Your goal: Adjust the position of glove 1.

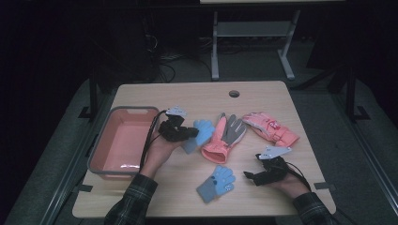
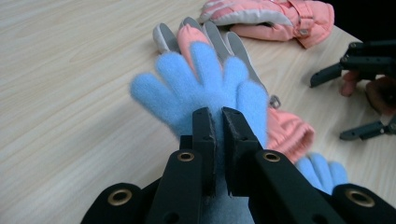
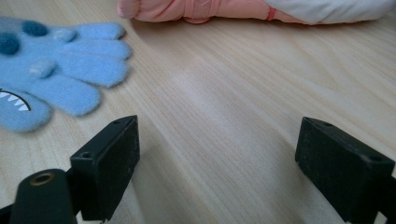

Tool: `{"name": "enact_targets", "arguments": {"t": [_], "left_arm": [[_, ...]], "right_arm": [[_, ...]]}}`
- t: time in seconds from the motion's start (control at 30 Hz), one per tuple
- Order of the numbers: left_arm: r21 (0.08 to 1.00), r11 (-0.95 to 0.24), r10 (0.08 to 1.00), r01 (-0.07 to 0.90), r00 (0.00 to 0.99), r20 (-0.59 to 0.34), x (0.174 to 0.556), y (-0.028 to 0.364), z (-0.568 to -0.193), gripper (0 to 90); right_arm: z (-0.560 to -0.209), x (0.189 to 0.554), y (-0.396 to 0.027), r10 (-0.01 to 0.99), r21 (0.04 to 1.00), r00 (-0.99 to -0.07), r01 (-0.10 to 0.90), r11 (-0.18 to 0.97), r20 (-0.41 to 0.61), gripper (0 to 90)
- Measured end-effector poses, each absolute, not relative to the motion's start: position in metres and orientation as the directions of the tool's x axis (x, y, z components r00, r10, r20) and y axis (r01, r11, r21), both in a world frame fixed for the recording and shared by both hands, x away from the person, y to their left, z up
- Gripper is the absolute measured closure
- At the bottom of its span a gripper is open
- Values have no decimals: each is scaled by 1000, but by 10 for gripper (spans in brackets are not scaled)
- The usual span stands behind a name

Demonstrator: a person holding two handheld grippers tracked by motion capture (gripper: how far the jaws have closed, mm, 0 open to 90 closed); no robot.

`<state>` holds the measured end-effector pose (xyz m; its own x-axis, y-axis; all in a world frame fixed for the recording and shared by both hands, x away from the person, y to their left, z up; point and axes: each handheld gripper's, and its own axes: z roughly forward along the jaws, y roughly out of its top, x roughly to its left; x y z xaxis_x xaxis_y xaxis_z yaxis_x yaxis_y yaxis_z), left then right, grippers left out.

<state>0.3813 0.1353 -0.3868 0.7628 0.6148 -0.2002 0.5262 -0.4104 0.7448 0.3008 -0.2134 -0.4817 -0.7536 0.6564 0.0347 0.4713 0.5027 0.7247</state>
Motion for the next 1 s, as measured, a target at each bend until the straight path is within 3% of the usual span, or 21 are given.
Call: {"name": "enact_targets", "arguments": {"t": [0.77,1.0], "left_arm": [[737,-454,520,501,820,-237,318,141,-396,841],[722,-480,495,498,833,-246,300,127,-403,842]], "right_arm": [[-481,301,-213,662,723,-748,478,498,39,131],[-481,302,-213,659,724,-752,475,500,38,131]]}}
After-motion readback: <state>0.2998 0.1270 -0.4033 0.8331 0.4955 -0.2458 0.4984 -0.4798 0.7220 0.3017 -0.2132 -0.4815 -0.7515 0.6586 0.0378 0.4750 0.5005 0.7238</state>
